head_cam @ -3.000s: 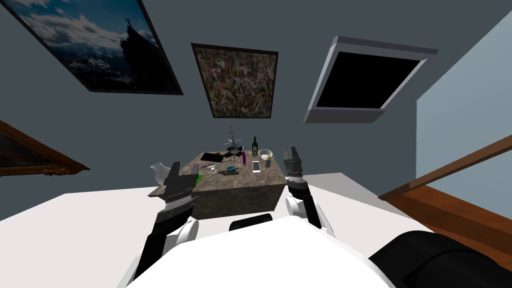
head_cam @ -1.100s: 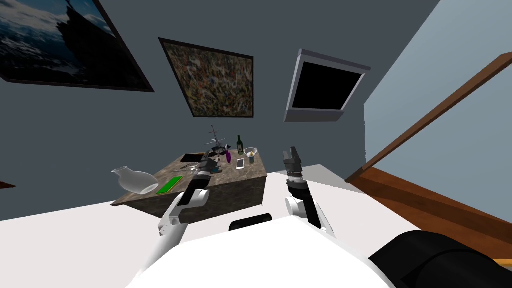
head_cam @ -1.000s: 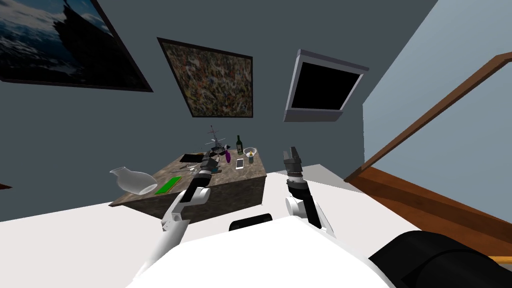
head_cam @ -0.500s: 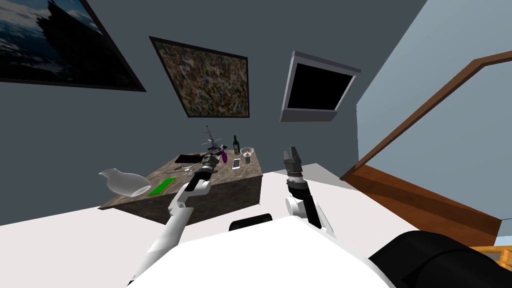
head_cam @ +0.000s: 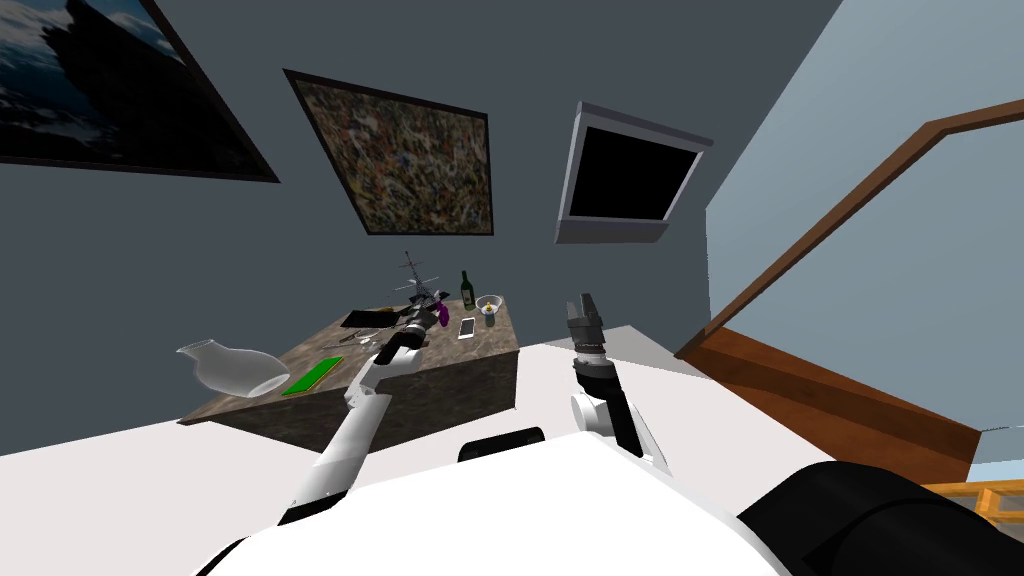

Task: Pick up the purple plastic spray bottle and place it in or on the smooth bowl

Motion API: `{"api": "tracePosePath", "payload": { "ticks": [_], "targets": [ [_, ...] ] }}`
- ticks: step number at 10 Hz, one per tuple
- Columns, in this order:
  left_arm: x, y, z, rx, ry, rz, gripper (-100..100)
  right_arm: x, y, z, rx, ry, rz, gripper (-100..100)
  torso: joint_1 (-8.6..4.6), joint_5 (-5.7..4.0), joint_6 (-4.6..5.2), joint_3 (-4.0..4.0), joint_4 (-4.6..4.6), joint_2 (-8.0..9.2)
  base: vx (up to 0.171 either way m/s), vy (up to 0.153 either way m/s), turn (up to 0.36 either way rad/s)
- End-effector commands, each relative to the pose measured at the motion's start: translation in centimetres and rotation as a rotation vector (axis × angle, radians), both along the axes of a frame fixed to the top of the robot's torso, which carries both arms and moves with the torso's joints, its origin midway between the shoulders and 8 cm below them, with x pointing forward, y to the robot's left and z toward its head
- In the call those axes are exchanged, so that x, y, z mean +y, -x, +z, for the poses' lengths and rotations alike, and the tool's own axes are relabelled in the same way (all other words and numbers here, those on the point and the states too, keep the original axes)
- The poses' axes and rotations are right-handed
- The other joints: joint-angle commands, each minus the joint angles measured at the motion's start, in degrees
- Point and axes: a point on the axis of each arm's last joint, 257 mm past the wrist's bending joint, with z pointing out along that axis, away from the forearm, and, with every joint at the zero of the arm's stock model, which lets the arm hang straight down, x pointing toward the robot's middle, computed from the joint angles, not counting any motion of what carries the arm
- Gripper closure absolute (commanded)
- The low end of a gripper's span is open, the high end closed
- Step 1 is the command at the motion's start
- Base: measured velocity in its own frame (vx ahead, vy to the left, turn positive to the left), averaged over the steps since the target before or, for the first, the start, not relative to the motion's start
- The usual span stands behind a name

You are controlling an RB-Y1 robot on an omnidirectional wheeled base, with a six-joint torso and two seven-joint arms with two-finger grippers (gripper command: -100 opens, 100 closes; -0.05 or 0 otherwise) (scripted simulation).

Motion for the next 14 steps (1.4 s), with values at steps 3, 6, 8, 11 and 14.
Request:
{"api": "tracePosePath", "payload": {
  "ticks": [3, 6, 8, 11, 14],
  "targets": [
    [2.6, -2.7, -1.1, 0.078, 0.138, 0.031, -100, 0.0, 0.0, 0.0, 0.000, 0.000, 0.000, 0, 0.00, 0.00, 0.00, -0.02, -0.01, -0.03, 0.002, -0.055, -0.010],
    [3.6, -3.6, -2.0, 0.123, 0.199, 0.048, -100, 0.0, 0.0, 0.0, 0.000, 0.000, 0.000, 0, 0.11, 0.02, -0.02, -0.02, -0.01, -0.02, 0.005, -0.031, 0.000],
    [4.7, -4.4, -3.0, 0.164, 0.262, 0.067, -100, 0.0, 0.0, 0.0, 0.000, 0.000, 0.000, 0, 0.11, 0.03, -0.02, -0.02, -0.02, -0.03, 0.006, -0.031, 0.000],
    [5.8, -4.9, -4.4, 0.209, 0.329, 0.088, -100, 0.0, 0.0, 0.0, 0.000, 0.000, 0.000, 0, 0.06, 0.01, -0.01, -0.04, -0.02, -0.06, 0.012, -0.034, 0.004],
    [7.5, -5.9, -5.7, 0.268, 0.461, 0.120, -100, 0.0, 0.0, 0.0, 0.000, 0.000, 0.000, 0, 0.01, 0.00, -0.02, -0.06, -0.03, -0.11, 0.021, -0.041, 0.011]
  ]
}}
